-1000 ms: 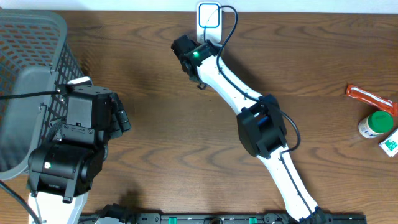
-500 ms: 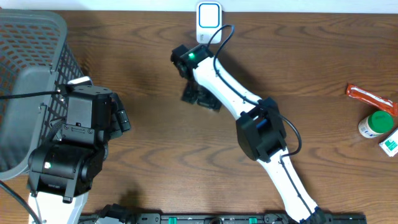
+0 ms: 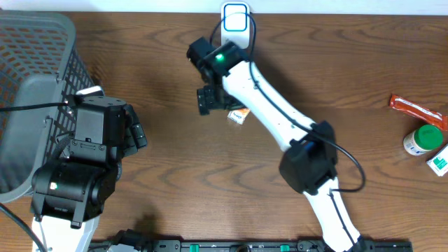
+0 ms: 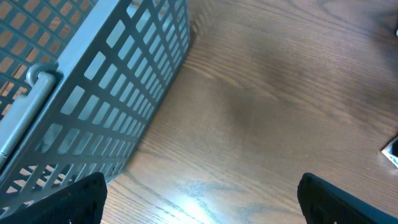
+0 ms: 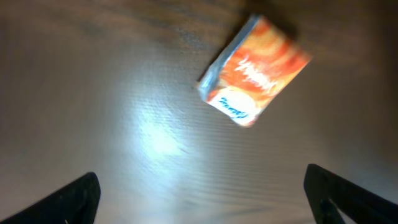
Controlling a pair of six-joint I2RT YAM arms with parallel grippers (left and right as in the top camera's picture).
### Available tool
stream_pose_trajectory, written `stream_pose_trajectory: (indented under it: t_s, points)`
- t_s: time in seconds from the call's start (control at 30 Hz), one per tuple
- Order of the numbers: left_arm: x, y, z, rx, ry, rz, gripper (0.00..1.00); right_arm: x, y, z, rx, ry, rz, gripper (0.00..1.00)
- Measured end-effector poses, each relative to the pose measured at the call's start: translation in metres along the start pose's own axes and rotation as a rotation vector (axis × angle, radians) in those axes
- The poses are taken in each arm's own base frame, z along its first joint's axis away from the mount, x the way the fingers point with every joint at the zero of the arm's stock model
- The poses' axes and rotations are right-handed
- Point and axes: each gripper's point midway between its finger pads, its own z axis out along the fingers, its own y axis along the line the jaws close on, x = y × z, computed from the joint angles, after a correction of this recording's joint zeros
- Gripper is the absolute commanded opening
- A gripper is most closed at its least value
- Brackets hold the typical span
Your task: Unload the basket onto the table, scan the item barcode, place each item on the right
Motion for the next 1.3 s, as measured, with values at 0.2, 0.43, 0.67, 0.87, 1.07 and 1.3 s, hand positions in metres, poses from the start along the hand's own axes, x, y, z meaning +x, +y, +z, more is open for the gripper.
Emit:
stream_pose_trajectory:
  t_s: [0.2,0.43,0.67,0.87,1.07,1.3]
  points:
    - [0.0,0.0,0.0,0.0,0.0,0.0,0.98,0.001,-0.017,0.0,-0.031,0.043,-0.45,0.99]
    - [0.0,0.0,0.0,0.0,0.0,0.001,0.98,-0.012,-0.033,0.031,-0.073,0.073,-0.681,0.99]
    - [0.0,0.0,0.0,0.0,0.0,0.0,0.98,-0.024,-0.037,0.056,-0.104,0.069,-0.764,0.99]
    - [0.0,0.0,0.0,0.0,0.0,0.0,0.98,-0.023,-0.033,0.086,-0.122,0.101,-0.802,0.99]
    - [0.0,0.0,0.0,0.0,0.001,0.0,0.98,-0.019,-0.035,0.109,-0.109,0.148,-0.814,0.99]
    - [0.0,0.0,0.0,0.0,0.0,0.0,0.98,-0.019,-0.036,0.109,-0.094,0.152,-0.79,0.79]
